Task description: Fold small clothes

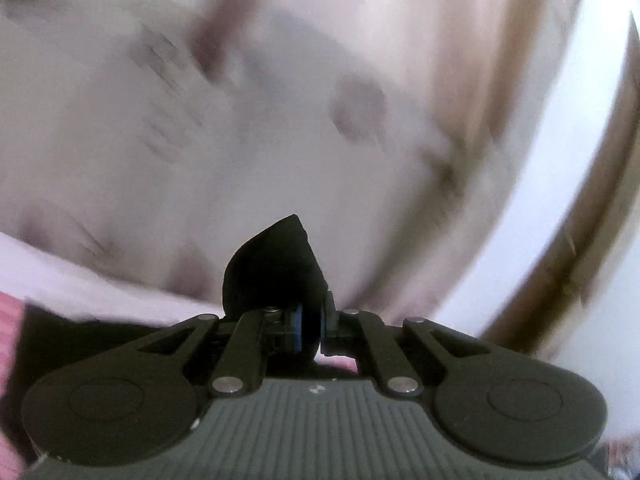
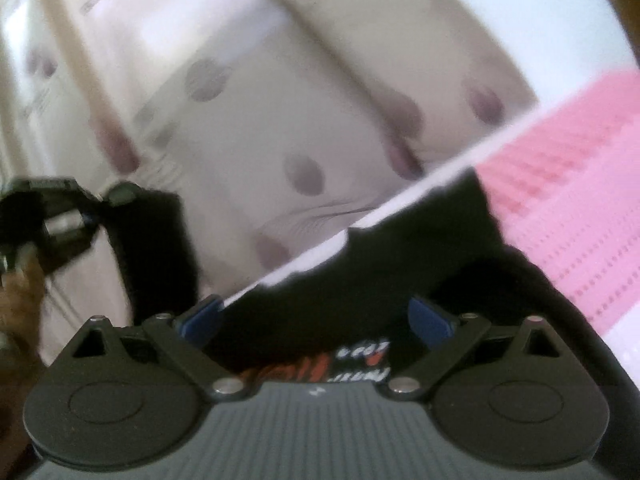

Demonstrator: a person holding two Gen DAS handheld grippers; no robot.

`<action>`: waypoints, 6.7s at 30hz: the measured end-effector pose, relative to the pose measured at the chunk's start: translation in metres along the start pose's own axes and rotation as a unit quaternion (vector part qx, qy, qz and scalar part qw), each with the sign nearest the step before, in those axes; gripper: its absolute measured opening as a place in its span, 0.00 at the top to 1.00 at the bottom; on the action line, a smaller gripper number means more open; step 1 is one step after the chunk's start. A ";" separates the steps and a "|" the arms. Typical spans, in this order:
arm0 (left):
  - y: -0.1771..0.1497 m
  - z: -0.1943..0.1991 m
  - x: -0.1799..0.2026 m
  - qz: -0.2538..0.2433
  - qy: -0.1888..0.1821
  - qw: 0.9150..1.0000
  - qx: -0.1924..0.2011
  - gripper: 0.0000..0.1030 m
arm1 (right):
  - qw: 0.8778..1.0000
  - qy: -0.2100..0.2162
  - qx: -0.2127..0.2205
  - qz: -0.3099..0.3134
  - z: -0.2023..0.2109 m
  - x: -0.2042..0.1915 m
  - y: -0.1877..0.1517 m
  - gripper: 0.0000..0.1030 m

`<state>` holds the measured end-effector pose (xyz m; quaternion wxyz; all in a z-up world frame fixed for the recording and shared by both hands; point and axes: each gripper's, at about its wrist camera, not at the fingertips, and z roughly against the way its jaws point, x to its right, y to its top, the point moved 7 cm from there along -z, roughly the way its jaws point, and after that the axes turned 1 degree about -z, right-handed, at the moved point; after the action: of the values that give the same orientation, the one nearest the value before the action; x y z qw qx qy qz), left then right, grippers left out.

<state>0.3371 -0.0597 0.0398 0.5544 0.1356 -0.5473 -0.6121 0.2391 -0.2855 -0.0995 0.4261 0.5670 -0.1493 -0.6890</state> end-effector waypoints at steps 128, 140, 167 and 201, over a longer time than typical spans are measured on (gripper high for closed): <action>-0.180 0.215 -0.129 0.060 0.150 0.986 -0.048 0.00 | 0.977 -0.155 -0.104 0.105 0.211 0.061 -0.043 0.01; -0.231 0.262 -0.115 0.004 0.112 0.984 -0.138 0.27 | 0.991 -0.067 -0.108 0.047 0.230 0.062 -0.050 0.01; -0.233 0.268 -0.130 0.043 -0.006 0.989 -0.145 0.61 | 0.958 0.125 -0.251 -0.058 0.224 0.068 -0.044 0.00; -0.233 0.268 -0.149 0.058 -0.017 0.986 -0.156 0.87 | 0.955 0.058 -0.283 0.061 0.215 0.045 -0.060 0.58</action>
<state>0.0582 0.1525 -0.1197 0.5939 0.0057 -0.4616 -0.6589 0.0187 -0.3440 -0.1031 0.6183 0.4514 0.0427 -0.6420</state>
